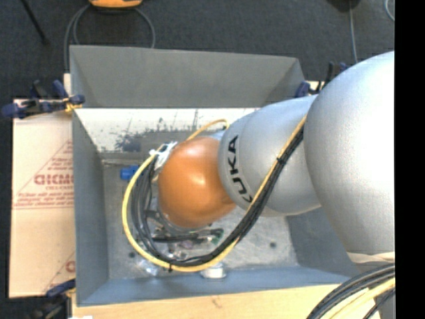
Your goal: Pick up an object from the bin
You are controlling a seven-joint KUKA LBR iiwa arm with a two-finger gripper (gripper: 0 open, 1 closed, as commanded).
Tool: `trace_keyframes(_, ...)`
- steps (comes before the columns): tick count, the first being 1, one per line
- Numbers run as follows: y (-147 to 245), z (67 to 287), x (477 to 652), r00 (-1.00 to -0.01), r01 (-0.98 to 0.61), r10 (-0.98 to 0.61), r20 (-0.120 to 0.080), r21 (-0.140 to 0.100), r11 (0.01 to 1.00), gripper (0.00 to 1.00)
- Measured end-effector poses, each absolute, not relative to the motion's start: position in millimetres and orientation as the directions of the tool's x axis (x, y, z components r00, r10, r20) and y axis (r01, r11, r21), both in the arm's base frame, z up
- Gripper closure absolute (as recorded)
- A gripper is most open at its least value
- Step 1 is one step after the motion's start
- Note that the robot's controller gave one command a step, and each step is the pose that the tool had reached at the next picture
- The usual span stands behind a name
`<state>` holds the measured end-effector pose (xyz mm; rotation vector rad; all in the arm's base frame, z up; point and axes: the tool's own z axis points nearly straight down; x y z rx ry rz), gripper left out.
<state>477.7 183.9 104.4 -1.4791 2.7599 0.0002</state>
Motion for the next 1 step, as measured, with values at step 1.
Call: trace_keyframes(1,171.4,230.7,474.0,-0.562,-0.827,-0.827,-0.006,-0.005,0.562,1.00)
